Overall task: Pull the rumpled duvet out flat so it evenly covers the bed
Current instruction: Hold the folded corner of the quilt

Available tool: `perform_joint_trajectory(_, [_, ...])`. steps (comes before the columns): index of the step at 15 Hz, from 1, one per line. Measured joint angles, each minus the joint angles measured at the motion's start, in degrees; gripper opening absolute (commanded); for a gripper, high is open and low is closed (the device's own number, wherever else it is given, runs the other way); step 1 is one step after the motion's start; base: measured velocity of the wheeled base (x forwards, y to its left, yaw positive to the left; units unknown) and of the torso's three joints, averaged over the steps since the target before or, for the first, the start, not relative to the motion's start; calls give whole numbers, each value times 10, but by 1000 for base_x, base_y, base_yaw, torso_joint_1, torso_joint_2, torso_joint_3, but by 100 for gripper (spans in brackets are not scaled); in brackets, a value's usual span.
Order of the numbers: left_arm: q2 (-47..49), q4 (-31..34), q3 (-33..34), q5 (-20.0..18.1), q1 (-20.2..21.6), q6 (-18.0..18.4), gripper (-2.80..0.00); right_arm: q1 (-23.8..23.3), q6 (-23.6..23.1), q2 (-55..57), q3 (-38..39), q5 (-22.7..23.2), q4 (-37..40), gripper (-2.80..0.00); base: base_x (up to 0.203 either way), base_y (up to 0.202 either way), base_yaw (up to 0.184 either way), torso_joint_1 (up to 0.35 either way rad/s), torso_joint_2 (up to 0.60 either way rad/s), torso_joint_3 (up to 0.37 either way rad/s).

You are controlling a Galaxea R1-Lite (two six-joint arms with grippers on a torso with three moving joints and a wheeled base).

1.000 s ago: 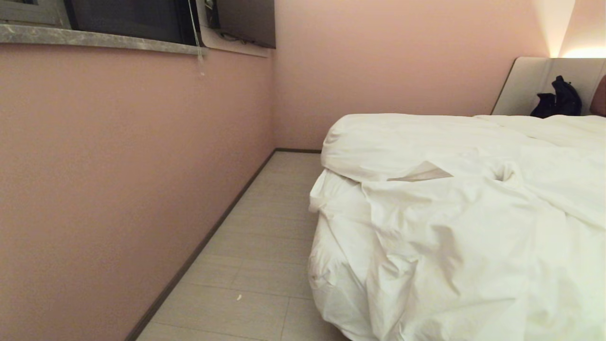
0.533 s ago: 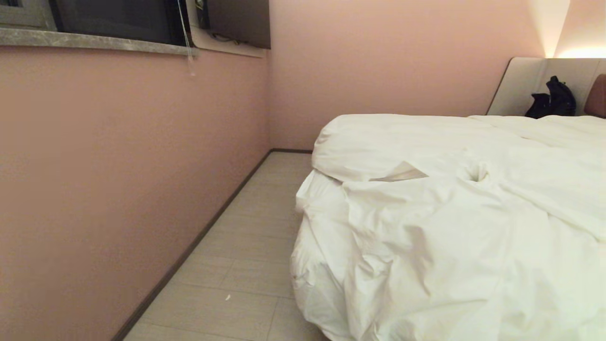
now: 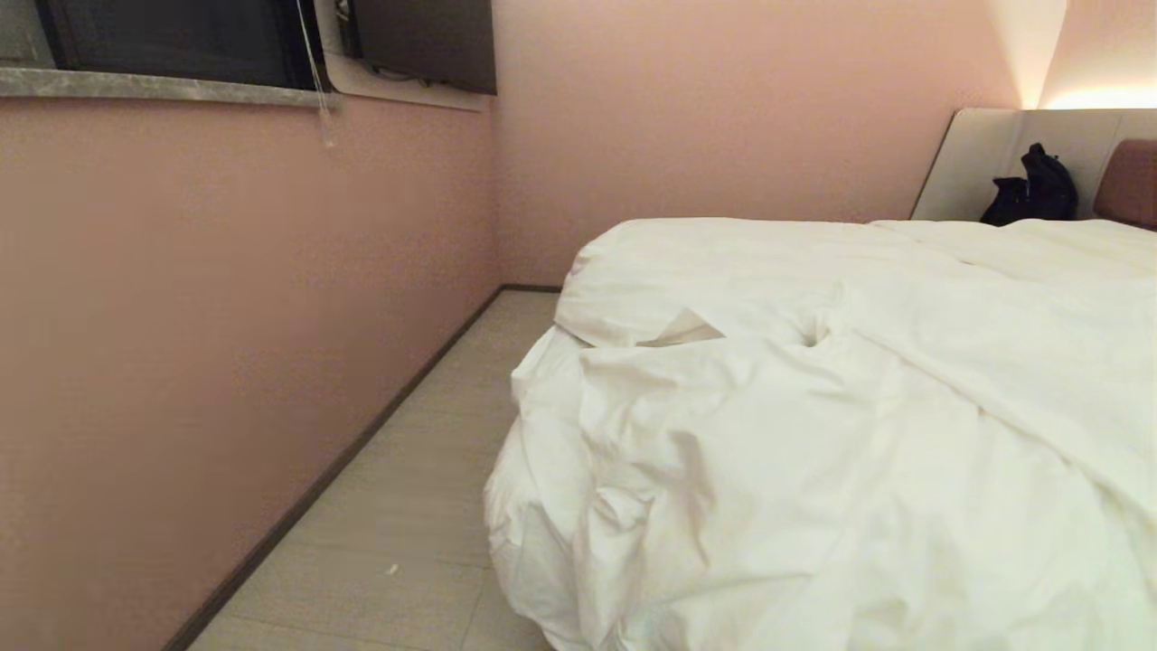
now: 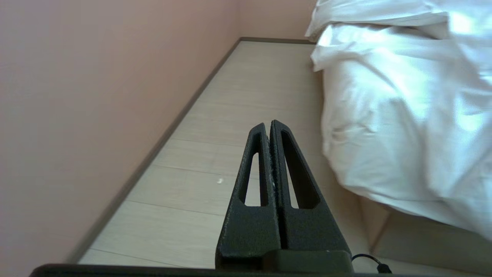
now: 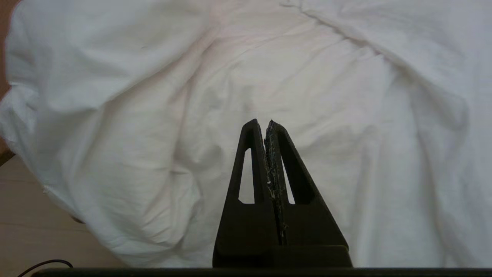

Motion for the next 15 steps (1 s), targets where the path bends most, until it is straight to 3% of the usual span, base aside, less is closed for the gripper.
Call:
perform_joint_trajectory(9, [0, 0, 0, 0, 0, 0, -280, 1, 0, 0, 0, 0, 0, -280, 0, -184, -1, 2, 3, 3])
perform_joint_trajectory(15, [0, 0, 0, 0, 0, 1, -280, 0, 0, 0, 0, 0, 0, -280, 0, -15, -1, 1, 0, 0])
